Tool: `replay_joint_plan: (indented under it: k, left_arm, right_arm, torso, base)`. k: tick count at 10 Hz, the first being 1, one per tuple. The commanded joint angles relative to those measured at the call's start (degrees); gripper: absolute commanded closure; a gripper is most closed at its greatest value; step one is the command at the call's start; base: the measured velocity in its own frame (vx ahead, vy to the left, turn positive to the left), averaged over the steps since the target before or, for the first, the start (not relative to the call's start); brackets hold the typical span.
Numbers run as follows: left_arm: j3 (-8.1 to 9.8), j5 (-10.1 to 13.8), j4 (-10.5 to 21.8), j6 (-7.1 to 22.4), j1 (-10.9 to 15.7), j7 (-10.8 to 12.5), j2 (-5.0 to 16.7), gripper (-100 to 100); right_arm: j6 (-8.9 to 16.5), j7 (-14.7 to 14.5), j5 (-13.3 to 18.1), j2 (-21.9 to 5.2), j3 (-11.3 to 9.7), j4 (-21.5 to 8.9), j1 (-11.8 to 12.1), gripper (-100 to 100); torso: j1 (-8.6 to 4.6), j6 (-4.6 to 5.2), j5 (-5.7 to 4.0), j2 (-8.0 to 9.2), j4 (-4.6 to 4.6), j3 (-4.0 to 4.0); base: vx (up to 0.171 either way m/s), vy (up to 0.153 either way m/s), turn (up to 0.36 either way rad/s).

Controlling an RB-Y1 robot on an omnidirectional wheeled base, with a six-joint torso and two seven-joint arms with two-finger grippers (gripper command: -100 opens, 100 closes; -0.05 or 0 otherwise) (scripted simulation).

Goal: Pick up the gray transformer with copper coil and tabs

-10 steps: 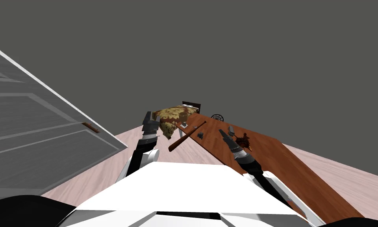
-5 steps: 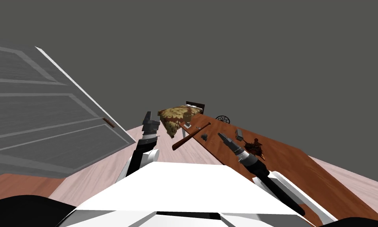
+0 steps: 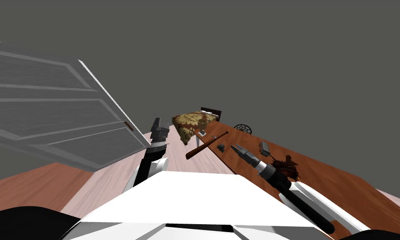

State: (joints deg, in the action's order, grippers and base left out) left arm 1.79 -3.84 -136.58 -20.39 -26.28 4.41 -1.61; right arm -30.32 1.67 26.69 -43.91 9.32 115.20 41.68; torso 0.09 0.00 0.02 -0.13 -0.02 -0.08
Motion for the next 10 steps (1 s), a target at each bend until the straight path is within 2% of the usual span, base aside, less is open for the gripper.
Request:
replay_joint_plan:
  k: [1, 3, 4, 5, 6, 7, 8, 9, 10]
  left_arm:
    - [0.00, 0.0, 0.0, 0.0, 0.0, 0.0, 0.0, 0]
    - [0.00, 0.0, 0.0, 0.0, 0.0, 0.0, 0.0, 0]
    - [0.00, 0.0, 0.0, 0.0, 0.0, 0.0, 0.0, 0]
    - [0.01, 0.0, 0.0, 0.0, 0.0, 0.0, 0.0, 0]
    - [0.00, 0.0, 0.0, 0.0, 0.0, 0.0, 0.0, 0]
    - [0.01, 0.0, 0.0, 0.0, 0.0, 0.0, 0.0, 0]
    - [0.00, 0.0, 0.0, 0.0, 0.0, 0.0, 0.0, 0]
    - [0.01, 0.0, 0.0, 0.0, 0.0, 0.0, 0.0, 0]
    - [0.00, 0.0, 0.0, 0.0, 0.0, 0.0, 0.0, 0]
  right_arm:
    - [0.8, 0.3, 2.9, -2.9, 0.5, -1.5, 1.1, -100]
    - [1.4, 0.5, 6.1, -5.6, 0.5, -2.5, 1.7, -100]
    - [1.4, 0.5, 6.9, -5.9, 0.5, -2.5, 1.7, -100]
    - [2.1, 0.7, 9.2, -7.9, 0.4, -3.5, 2.3, -100]
    - [2.1, 0.7, 9.8, -7.9, 0.4, -3.5, 2.3, -100]
    - [2.8, 0.9, 12.1, -9.9, 0.2, -4.4, 2.9, -100]
    - [2.8, 0.9, 12.7, -9.9, 0.2, -4.4, 2.9, -100]
    - [3.5, 1.1, 15.0, -11.7, -0.1, -5.3, 3.4, -100]
    - [3.5, 1.1, 15.6, -11.7, -0.1, -5.3, 3.4, -100]
  torso:
    - [0.00, 0.00, 0.00, 0.00, 0.00, 0.00]
    - [0.05, 0.04, 0.01, -0.04, -0.01, -0.03]
    - [0.04, 0.00, 0.01, -0.07, -0.02, -0.04]
    - [-0.01, 0.04, 0.00, -0.05, -0.01, -0.03]
    - [0.02, 0.01, 0.01, -0.05, -0.01, -0.03]
    - [0.00, 0.05, 0.00, -0.01, -0.01, -0.01]
    - [-0.01, 0.01, -0.01, -0.03, -0.01, -0.02]
    - [-0.03, 0.06, -0.01, -0.01, -0.01, -0.01]
    - [0.02, 0.02, 0.00, -0.05, -0.01, -0.03]
  base:
    - [0.061, 0.044, 0.254]
    - [0.051, 0.037, 0.144]
    - [0.048, 0.018, 0.095]
    - [0.049, 0.029, 0.179]
    - [0.041, 0.020, 0.092]
    - [0.046, 0.022, 0.178]
    - [0.042, 0.011, 0.079]
    - [0.055, 0.029, 0.165]
    - [0.057, 0.019, 0.090]
